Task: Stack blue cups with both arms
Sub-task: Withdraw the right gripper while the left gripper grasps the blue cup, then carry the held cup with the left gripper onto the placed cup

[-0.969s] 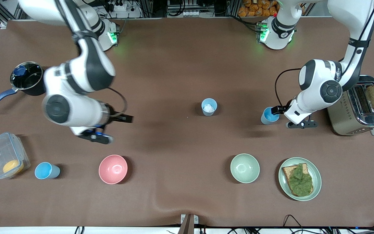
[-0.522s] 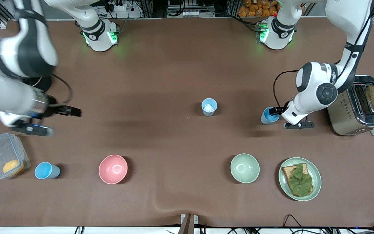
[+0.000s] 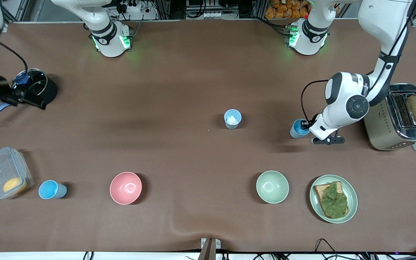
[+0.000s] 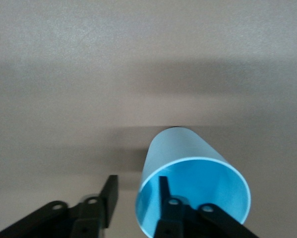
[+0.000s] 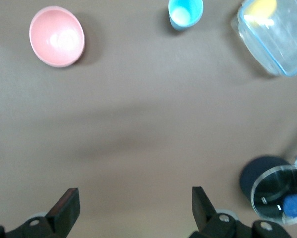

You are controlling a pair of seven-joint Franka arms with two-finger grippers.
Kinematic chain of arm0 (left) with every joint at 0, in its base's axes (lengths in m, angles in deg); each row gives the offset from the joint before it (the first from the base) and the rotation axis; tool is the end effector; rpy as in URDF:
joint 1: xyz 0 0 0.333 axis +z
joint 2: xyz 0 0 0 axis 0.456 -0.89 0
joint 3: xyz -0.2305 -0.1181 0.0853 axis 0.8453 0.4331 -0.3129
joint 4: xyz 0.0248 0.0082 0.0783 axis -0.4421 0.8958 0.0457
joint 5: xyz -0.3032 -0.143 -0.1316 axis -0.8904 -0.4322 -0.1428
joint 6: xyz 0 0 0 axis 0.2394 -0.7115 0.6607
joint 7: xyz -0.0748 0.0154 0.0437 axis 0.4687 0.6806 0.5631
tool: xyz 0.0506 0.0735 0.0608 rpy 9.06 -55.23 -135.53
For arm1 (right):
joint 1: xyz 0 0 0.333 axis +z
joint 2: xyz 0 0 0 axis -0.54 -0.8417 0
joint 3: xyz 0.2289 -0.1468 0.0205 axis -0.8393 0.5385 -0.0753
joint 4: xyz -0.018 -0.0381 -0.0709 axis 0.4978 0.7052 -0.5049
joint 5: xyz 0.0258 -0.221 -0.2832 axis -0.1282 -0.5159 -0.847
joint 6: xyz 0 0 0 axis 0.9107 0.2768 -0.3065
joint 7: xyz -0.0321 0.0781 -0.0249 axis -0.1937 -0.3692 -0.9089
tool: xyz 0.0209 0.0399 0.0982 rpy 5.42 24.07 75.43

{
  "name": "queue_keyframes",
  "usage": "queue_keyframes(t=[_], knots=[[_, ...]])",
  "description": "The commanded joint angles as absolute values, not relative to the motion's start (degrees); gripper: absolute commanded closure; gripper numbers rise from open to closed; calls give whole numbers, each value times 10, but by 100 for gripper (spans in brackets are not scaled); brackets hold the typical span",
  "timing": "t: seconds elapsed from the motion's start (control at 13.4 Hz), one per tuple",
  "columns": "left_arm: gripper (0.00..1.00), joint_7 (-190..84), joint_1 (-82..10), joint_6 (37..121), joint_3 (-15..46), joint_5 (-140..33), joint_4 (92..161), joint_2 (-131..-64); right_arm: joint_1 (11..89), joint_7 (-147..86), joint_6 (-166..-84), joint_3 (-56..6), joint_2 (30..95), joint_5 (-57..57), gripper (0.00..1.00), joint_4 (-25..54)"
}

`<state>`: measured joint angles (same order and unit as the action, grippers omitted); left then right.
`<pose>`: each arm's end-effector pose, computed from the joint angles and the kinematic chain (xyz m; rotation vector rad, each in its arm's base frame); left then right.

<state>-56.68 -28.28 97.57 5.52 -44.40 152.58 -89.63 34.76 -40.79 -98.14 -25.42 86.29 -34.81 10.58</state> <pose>0.4988 -0.0847 0.2137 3.1148 0.0139 -0.2415 0.5115 -0.0230 0.5493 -3.1004 0.2270 0.1532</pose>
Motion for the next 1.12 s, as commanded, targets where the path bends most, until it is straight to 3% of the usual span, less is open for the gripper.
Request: queue_keyframes(t=[0.0, 0.22, 0.37, 0.6, 0.82, 1.04], knots=[[100, -567, -287, 979, 55, -432, 1528, -868, 337, -401, -951, -266, 882, -362, 0, 91], [100, -567, -292, 959, 59, -431, 1522, -816, 337, -399, -940, -266, 874, -363, 0, 72], [100, -574, -292, 928, 99, -440, 1501, -784, 331, -402, -941, -266, 867, -361, 0, 64], [100, -572, -295, 916, 117, -443, 1478, -778, 329, -403, -940, -266, 868, -361, 0, 64], [100, -592, -317, 916, 172, -508, 1432, -791, 328, -399, -940, -267, 869, -362, 0, 60], [100, -613, -362, 917, 174, -520, 1402, -817, 321, -399, -940, -273, 867, -360, 0, 53]])
